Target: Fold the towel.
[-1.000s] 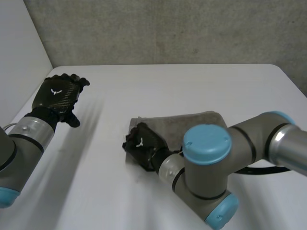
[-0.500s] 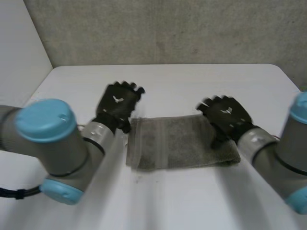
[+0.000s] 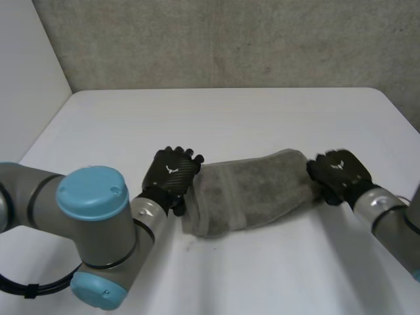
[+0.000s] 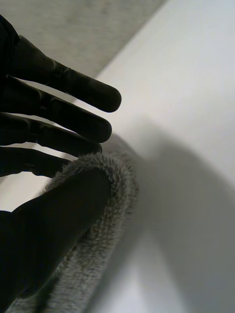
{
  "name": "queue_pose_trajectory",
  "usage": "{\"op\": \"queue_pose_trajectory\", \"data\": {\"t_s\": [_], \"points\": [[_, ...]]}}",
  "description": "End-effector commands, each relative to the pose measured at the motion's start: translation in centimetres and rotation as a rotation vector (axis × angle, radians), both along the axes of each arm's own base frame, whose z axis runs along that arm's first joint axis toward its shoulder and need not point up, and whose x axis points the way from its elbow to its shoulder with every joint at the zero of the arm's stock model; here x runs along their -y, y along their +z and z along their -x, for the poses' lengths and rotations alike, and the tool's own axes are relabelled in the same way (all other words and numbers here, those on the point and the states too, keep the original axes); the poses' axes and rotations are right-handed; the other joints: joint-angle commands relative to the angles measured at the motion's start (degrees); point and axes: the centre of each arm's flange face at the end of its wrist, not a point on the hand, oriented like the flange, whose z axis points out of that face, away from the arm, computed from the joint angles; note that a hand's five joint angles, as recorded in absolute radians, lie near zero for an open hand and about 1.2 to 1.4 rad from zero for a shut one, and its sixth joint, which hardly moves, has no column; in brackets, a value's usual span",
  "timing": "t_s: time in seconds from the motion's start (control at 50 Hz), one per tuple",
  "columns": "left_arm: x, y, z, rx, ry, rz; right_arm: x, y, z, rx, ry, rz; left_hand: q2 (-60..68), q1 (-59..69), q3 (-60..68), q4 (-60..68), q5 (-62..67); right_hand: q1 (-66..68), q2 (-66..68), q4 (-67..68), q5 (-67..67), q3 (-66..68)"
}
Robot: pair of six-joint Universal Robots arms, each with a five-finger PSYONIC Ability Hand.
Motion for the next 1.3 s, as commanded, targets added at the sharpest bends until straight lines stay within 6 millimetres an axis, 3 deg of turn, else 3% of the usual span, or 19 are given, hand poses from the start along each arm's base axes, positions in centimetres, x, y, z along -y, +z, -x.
{"op": "queue_pose_trajectory", "data": {"t_s": [0.02,0.08,0.16,0.18,0.22,0.34,0.4,0.42,0.44,0.46,0.48,0.5,0.54,0.7,0.8,0.84,1.04,1.16,1.3], "points": [[0.0,2.8,-2.3,-0.019,0.078,0.042,-2.4,4.6,-8.2,0.032,0.171,0.175,-0.6,-0.8,-0.6,-0.6,-0.5,27.8,12.9,11.8,14.7,12.2],[0.6,3.3,-3.4,-0.017,0.135,0.049,-5.1,4.9,-12.2,0.04,0.269,0.205,-1.1,-1.3,-1.2,-1.1,-1.0,27.8,12.9,11.8,14.7,12.2],[1.3,4.6,-5.7,-0.019,0.249,0.067,-9.3,2.5,-16.6,0.027,0.427,0.152,-1.8,-2.0,-1.8,-1.8,-1.6,27.8,12.9,11.8,14.7,12.2],[1.3,4.6,-5.7,-0.019,0.249,0.067,-9.4,2.5,-16.7,0.027,0.428,0.151,-1.8,-2.0,-1.8,-1.8,-1.6,27.8,12.9,11.8,14.7,12.2],[1.4,4.9,-6.0,-0.023,0.26,0.073,-11.7,0.2,-18.1,-0.002,0.498,0.091,-1.8,-2.0,-1.8,-1.8,-1.6,27.8,12.9,11.8,14.7,12.2],[1.9,5.9,-6.7,-0.048,0.282,0.095,-13.4,-2.3,-18.6,-0.043,0.545,0.027,-1.8,-2.0,-1.8,-1.8,-1.6,27.8,12.9,11.8,14.7,12.2],[2.1,6.2,-6.4,-0.057,0.276,0.107,-13.2,-2.1,-18.4,-0.042,0.532,0.025,-1.8,-2.0,-1.8,-1.8,-1.6,27.8,12.9,11.8,14.7,12.2],[2.2,6.5,-6.2,-0.066,0.268,0.119,-13.0,-1.5,-18.2,-0.029,0.515,0.027,-1.8,-2.0,-1.8,-1.8,-1.6,10.1,-4.8,-5.9,-3.0,-5.6],[2.2,6.5,-6.2,-0.067,0.268,0.119,-13.0,-1.5,-18.2,-0.029,0.514,0.027,-1.8,-2.0,-1.8,-1.8,-1.6,9.9,-5.0,-6.1,-3.2,-5.8],[2.4,6.9,-5.8,-0.08,0.261,0.132,-13.1,-0.1,-17.9,-0.015,0.506,0.051,-1.8,-2.0,-1.8,-1.8,-1.6,-25.4,-40.3,-41.4,-38.5,-41.1],[2.6,7.4,-5.4,-0.096,0.25,0.147,-12.8,1.3,-17.4,0.005,0.484,0.075,-1.8,-2.0,-1.8,-1.8,-1.6,-42.2,-57.1,-58.2,-55.3,-57.8],[2.6,7.4,-5.4,-0.096,0.25,0.147,-12.8,1.3,-17.4,0.005,0.484,0.075,-1.8,-2.0,-1.8,-1.8,-1.6,-42.2,-57.1,-58.2,-55.3,-57.8],[2.7,7.1,-3.9,-0.123,0.214,0.142,-10.7,3.5,-15.1,0.05,0.395,0.089,-1.8,-2.0,-1.8,-1.8,-1.6,-42.2,-57.1,-58.2,-55.3,-57.8],[2.6,6.3,0.7,-0.223,0.125,0.097,-7.0,6.0,-10.7,0.271,0.194,-0.029,-0.6,-0.8,-0.7,-0.6,-0.5,-42.2,-57.1,-58.2,-55.3,-57.8],[2.0,5.0,2.9,-0.269,0.072,0.038,-4.5,6.1,-8.5,0.387,0.095,-0.104,-0.3,-0.5,-0.3,-0.3,-0.1,-42.2,-57.1,-58.2,-55.3,-57.8],[1.4,3.3,3.6,-0.259,0.04,-0.026,-3.9,5.6,-8.0,0.415,0.088,-0.154,-0.1,-0.3,-0.1,-0.1,0.0,-42.2,-57.1,-58.2,-55.3,-57.8],[0.7,-1.8,1.7,-0.119,0.096,-0.186,-2.8,0.5,-9.5,0.354,0.115,-0.357,-0.4,-0.7,-0.5,-0.4,-0.3,-42.2,-57.1,-58.2,-55.3,-57.8],[1.8,-2.7,-0.5,-0.082,0.192,-0.203,-2.3,-1.4,-11.0,0.302,0.146,-0.386,-0.4,-0.7,-0.5,-0.4,-0.3,-42.2,-57.1,-58.2,-55.3,-57.8],[1.6,-3.4,-1.3,-0.002,0.192,-0.199,-1.9,-1.7,-11.9,0.239,0.177,-0.332,-0.8,-1.0,-0.8,-0.8,-0.6,-42.2,-57.1,-58.2,-55.3,-57.8]]}}
